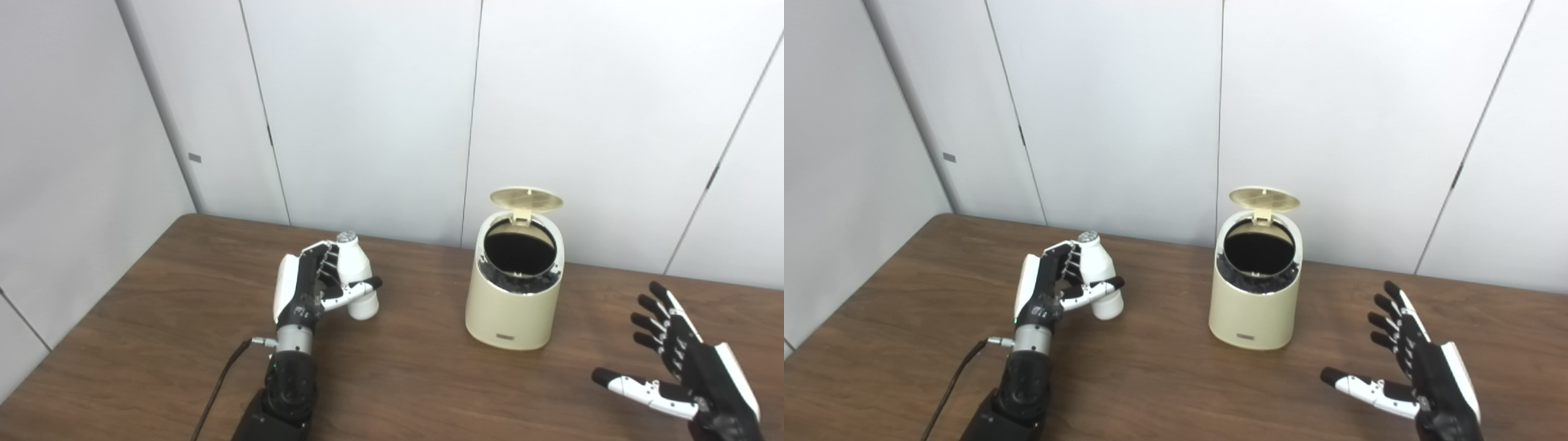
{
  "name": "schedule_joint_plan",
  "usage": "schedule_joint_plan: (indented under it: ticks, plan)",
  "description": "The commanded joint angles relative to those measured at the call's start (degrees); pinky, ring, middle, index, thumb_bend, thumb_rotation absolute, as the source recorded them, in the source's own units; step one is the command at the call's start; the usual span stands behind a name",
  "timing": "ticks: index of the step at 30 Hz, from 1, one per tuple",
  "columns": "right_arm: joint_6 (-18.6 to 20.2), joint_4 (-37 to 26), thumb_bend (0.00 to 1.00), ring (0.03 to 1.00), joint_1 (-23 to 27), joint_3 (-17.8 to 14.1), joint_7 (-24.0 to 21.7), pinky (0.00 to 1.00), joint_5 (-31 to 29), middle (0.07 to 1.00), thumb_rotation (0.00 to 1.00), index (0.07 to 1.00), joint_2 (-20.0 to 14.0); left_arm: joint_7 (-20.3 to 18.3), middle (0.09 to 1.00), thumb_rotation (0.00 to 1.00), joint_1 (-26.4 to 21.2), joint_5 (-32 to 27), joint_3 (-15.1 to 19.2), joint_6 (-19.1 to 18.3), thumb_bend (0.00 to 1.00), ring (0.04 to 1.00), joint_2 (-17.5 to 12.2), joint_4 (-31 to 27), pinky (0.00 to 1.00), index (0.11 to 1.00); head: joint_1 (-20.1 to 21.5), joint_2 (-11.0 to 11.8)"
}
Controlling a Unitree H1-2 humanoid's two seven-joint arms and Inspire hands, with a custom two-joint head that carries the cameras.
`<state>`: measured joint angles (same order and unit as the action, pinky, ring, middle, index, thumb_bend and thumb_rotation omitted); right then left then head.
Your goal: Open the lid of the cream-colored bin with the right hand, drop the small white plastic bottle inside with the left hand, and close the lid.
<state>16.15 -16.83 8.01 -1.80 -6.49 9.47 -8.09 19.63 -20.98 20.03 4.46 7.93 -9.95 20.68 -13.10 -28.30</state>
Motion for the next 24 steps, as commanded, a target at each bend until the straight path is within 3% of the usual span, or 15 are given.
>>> schedule_joint_plan:
  ticks: [1,8,13,20,24]
  plan:
    - [-0.39,-2.53,0.65,0.881,1.31,-0.39,0.93,0.84,-0.36,0.934,0.02,0.954,-0.25,1.19,0.470,0.00,-2.30,0.82,-0.26,2.17,0.50,0.420,-1.02,-0.85,0.36,0.531,-0.07,-0.03]
    - [-2.01,-1.54,0.65,0.880,1.40,-0.28,0.92,0.83,-0.81,0.932,0.01,0.955,-0.33,0.80,0.473,0.00,-2.09,0.32,-0.49,2.45,0.50,0.415,-1.34,-1.38,0.36,0.535,0.53,0.11]
    - [-2.07,-0.90,0.65,0.881,1.64,-0.01,1.18,0.84,-0.61,0.934,0.00,0.958,0.03,-1.37,0.474,0.00,-1.21,-0.91,-1.05,4.70,0.50,0.411,-2.14,-5.30,0.35,0.536,2.37,0.44]
    - [-5.55,2.82,0.71,0.861,1.95,0.40,1.59,0.79,-0.57,0.920,0.08,0.951,-0.08,-6.58,0.486,0.00,-0.76,-3.62,-2.11,11.36,0.50,0.424,-4.50,-11.49,0.38,0.510,5.39,0.83]
    - [-8.25,5.37,0.73,0.866,2.19,0.81,1.49,0.79,-0.53,0.924,0.15,0.950,-0.23,-13.62,0.488,0.00,-0.75,-7.21,-3.81,10.15,0.50,0.434,-6.58,-16.67,0.40,0.501,6.98,1.05]
